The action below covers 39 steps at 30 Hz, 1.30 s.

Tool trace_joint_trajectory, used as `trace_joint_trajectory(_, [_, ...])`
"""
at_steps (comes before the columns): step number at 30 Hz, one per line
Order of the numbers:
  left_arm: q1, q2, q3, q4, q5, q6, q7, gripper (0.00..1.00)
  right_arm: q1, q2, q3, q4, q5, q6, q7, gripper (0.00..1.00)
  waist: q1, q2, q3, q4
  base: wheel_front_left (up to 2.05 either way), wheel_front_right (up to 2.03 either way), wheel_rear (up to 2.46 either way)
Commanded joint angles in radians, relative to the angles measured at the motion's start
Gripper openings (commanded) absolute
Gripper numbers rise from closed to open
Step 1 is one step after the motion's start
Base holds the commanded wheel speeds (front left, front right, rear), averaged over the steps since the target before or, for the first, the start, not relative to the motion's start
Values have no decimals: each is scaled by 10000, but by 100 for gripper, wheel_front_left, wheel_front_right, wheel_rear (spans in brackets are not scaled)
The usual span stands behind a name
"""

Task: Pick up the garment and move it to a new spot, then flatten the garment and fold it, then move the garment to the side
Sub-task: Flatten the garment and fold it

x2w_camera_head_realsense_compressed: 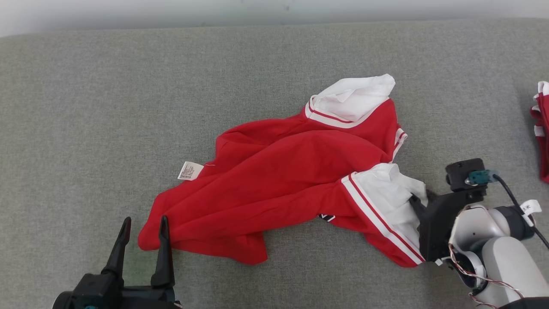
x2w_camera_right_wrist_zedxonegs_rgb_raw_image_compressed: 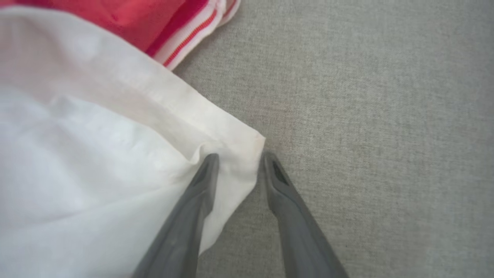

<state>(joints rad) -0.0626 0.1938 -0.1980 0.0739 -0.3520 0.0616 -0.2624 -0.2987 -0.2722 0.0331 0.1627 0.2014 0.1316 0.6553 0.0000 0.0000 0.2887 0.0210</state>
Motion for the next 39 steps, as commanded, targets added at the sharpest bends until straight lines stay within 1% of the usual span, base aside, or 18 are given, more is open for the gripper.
trace_joint_trajectory(1, [-63, -38, 38, 44, 76, -22, -33, 100, 66, 91, 133, 187, 102, -22, 96, 0, 0, 0, 4, 7, 0, 0, 0])
trace_joint_trajectory(3, [-91, -81, 72, 94, 98, -75, -33, 100, -3, -75, 120, 153, 90, -24, -89, 0, 0, 0, -10, 8, 0, 0, 0])
trace_joint_trajectory(5, [-88, -110, 124, 141, 109, -81, -33, 100, -215, -264, -88, -30, -137, -24, -612, 0, 0, 0, -51, -10, 0, 0, 0])
trace_joint_trajectory(11, [-17, -225, 246, 298, 175, -237, -33, 100, -1111, -553, -294, -357, -1372, -24, -3179, 0, 0, 0, -333, -88, 0, 0, 0])
trace_joint_trajectory(15, [64, -307, 270, 398, 236, -348, -33, 100, -1747, -994, 195, -642, -2244, -24, -5210, 0, 0, 0, -541, -98, 0, 0, 0])
trace_joint_trajectory(18, [148, -374, 309, 435, 293, -403, -33, 100, -1583, -1493, 702, -876, -2678, -24, -6306, 0, 0, 0, -662, -94, 0, 0, 0])
trace_joint_trajectory(20, [214, -415, 337, 449, 333, -428, -33, 100, -1058, -1902, 1164, -1000, -2516, -24, -6610, 0, 0, 0, -733, -87, 0, 0, 0])
trace_joint_trajectory(22, [265, -445, 385, 453, 322, -448, -33, 100, -343, -2447, 1589, -1200, -2148, -24, -6599, 0, 0, 0, -783, -92, 0, 0, 0])
trace_joint_trajectory(25, [377, -499, 473, 435, 352, -496, -33, 100, 1051, -3132, 2280, -1707, -1159, -24, -6456, 0, 0, 0, -788, -141, 0, 0, 0])
trace_joint_trajectory(26, [400, -507, 506, 431, 365, -510, -33, 100, 1484, -3294, 2279, -1884, -883, -25, -6374, 0, 0, 0, -780, -175, 0, 0, 0])
trace_joint_trajectory(28, [412, -514, 587, 417, 345, -516, -33, 100, 2436, -3271, 2175, -2281, -310, -25, -6147, 0, 0, 0, -779, -265, 0, 0, 0])
trace_joint_trajectory(29, [446, -508, 660, 398, 377, -517, -33, 100, 3346, -3077, 1898, -2655, 122, -25, -5843, 4, 0, 0, -786, -374, 0, 0, 0])
trace_joint_trajectory(30, [460, -501, 700, 378, 386, -521, -33, 100, 3769, -2995, 1735, -2834, 278, -25, -5645, 28, 0, 0, -778, -443, 0, 0, 0])
trace_joint_trajectory(31, [475, -490, 752, 360, 400, -524, -33, 100, 4122, -2889, 1627, -2962, 440, -25, -5395, 46, 0, 0, -766, -524, 0, 0, 0])
trace_joint_trajectory(32, [484, -474, 776, 359, 423, -541, -33, 100, 4419, -2778, 1483, -3124, 582, -25, -5184, 100, 0, 0, -749, -594, 0, 0, 0])
trace_joint_trajectory(34, [487, -465, 812, 350, 418, -546, -33, 100, 4651, -2662, 1319, -3183, 730, -25, -4942, 100, 0, 0, -727, -684, 0, 0, 0])
trace_joint_trajectory(37, [376, -485, 843, 377, 464, -586, -33, 100, 5231, -2378, 729, -3164, 853, -26, -4200, 100, 0, 0, -687, -819, 0, 0, 0])
trace_joint_trajectory(39, [298, -514, 850, 405, 494, -606, -33, 100, 5355, -1987, 88, -3200, 710, -24, -3898, 100, 0, 0, -677, -864, 0, 0, 0])
